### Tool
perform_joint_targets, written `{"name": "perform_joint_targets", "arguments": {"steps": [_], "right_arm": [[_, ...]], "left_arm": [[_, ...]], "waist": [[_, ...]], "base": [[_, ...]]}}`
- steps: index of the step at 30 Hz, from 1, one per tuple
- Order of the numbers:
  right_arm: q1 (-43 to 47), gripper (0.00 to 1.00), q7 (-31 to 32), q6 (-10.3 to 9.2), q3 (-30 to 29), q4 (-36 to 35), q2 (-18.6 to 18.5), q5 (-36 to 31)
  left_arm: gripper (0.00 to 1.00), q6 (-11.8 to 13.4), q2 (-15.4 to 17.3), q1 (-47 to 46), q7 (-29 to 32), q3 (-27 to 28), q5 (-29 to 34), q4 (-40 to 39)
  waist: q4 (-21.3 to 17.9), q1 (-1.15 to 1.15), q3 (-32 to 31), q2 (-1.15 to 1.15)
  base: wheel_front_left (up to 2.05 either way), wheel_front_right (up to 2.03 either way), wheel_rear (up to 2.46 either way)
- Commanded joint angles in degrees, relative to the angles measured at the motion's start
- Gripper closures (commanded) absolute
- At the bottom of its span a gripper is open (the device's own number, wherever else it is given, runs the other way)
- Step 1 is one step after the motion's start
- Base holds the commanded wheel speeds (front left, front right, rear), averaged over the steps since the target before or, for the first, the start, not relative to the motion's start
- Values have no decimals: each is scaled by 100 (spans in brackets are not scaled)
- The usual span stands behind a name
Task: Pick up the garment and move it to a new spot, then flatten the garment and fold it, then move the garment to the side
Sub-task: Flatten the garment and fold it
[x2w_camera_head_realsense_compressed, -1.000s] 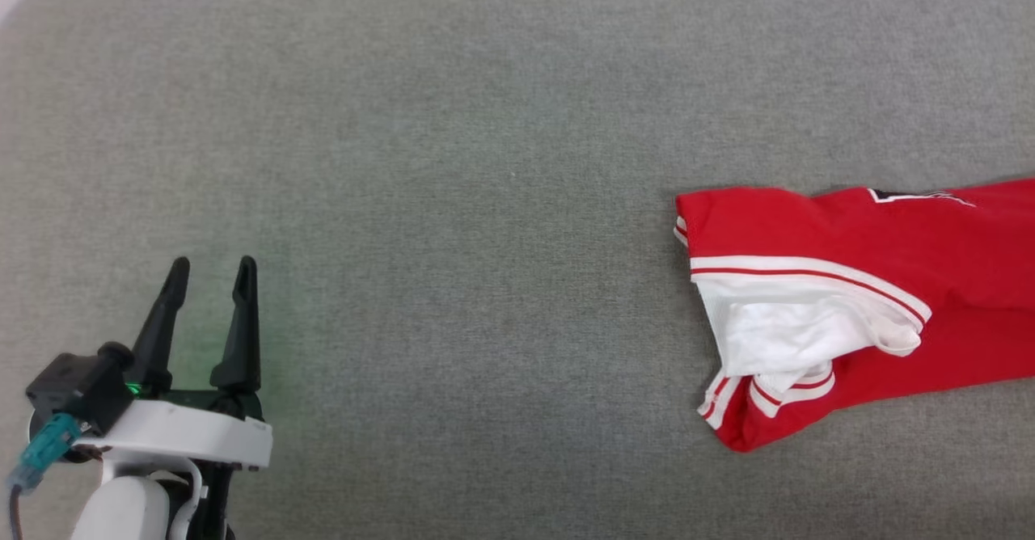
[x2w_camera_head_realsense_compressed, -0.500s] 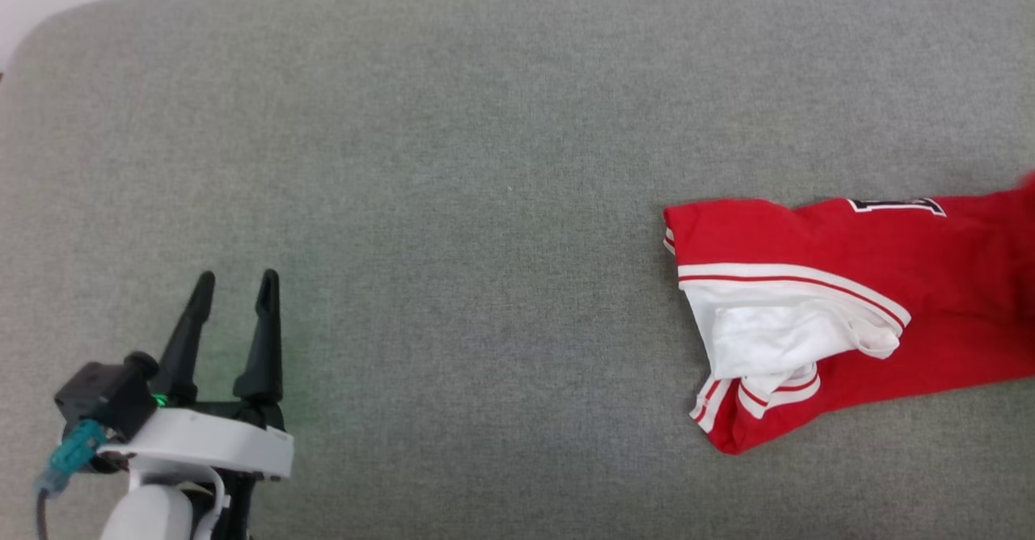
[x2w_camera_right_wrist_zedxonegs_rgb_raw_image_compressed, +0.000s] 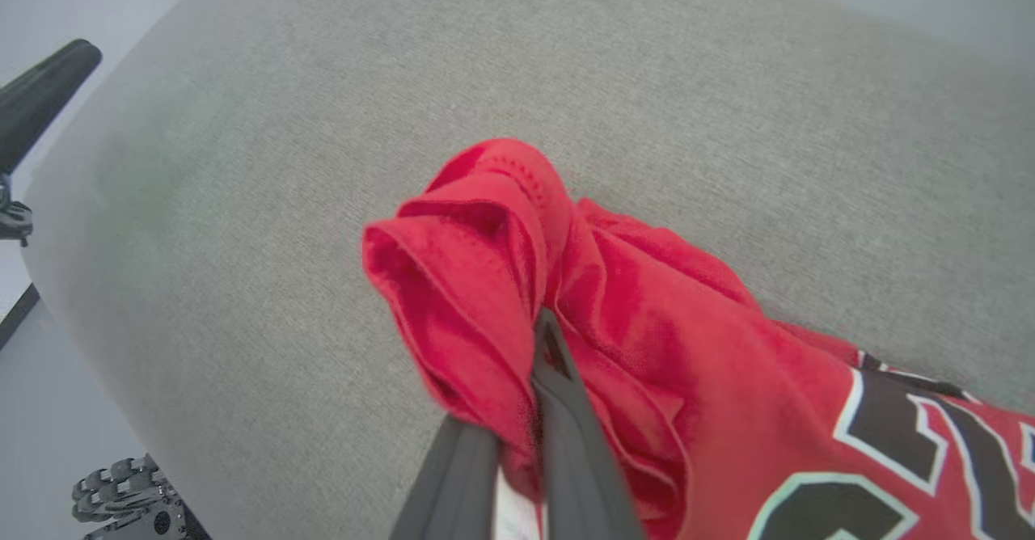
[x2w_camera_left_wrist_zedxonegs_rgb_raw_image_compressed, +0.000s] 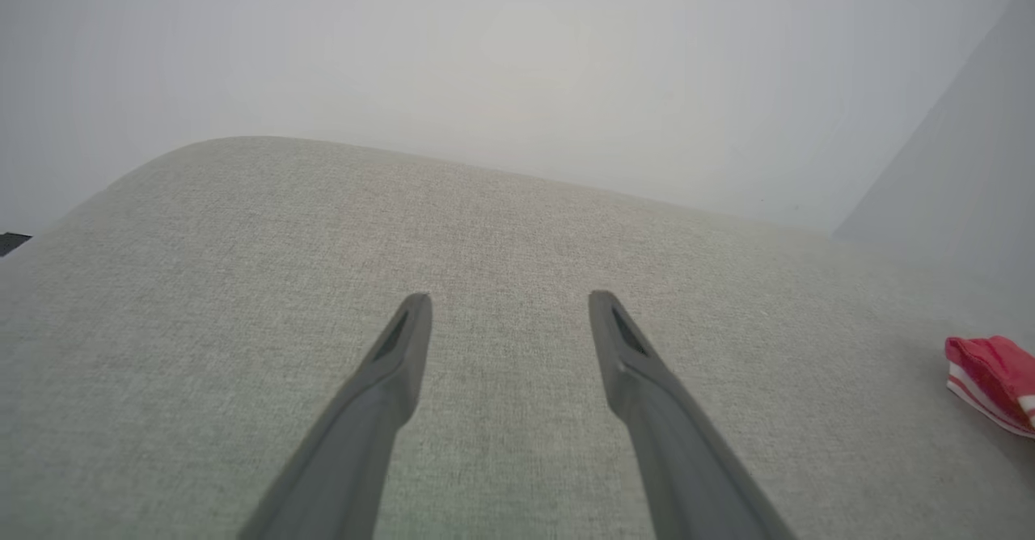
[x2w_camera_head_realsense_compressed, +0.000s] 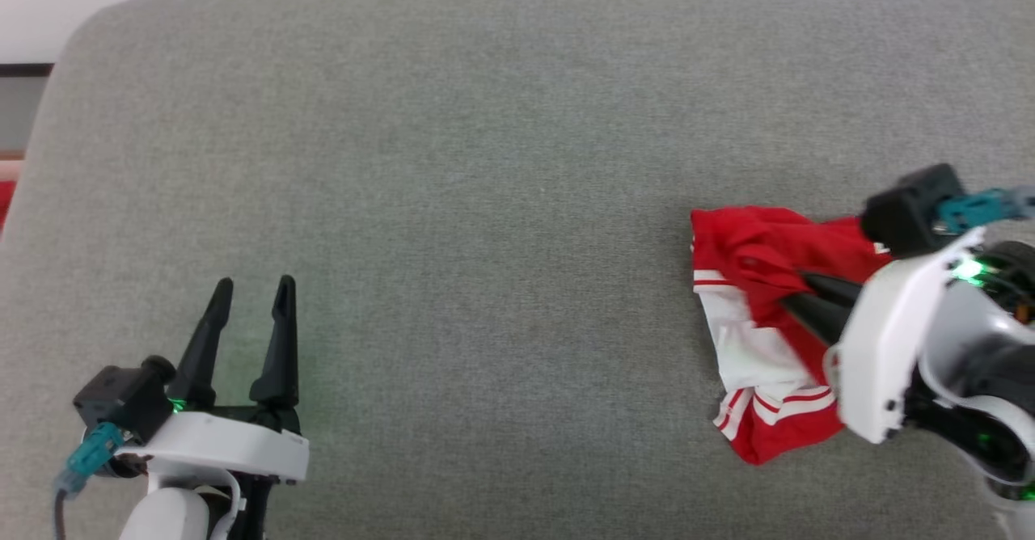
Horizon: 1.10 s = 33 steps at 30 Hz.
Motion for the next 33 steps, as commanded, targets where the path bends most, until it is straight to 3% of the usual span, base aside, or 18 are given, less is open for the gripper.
{"name": "perform_joint_targets", "arguments": {"steps": [1,6,7,8,10,11,12,23,33], "right_arm": [[-89,100,-38,-10,148,59,58,-33],[-209,100,-185,-10,469,357,44,-126],[-199,93,-243,-10,489,436,57,-113],[-196,75,-299,-10,510,504,60,-111],[-199,54,-368,-10,565,623,28,-137],[-207,18,-410,-10,581,681,23,-139],[-219,0,-455,-10,573,732,25,-162],[-253,0,-868,-10,266,840,-21,-199],[-2,0,-1501,-10,-496,989,-152,-25]], "left_arm": [[0,-15,-29,-4,5,-23,-20,20],[0,-15,-58,-53,4,-48,-15,45],[0,-15,-64,-62,5,-54,-12,50],[0,-15,-66,-66,4,-61,-10,54],[0,-16,-61,-69,5,-72,-9,63],[0,-15,-57,-70,4,-72,-13,66],[0,-15,-54,-72,4,-73,-14,68],[0,-15,40,-17,4,-47,26,60],[0,-15,202,18,5,-91,55,86]], "waist": [[56,0,3,0],[121,0,-9,0],[127,0,-12,0],[131,0,-15,0],[127,0,-23,0],[119,0,-28,0],[109,0,-35,0],[-150,0,-187,0],[-479,0,-404,0]], "base": [[0,0,0],[0,0,0],[0,0,0],[0,0,0],[0,0,0],[0,0,0],[0,0,0],[0,0,0],[0,0,0]]}}
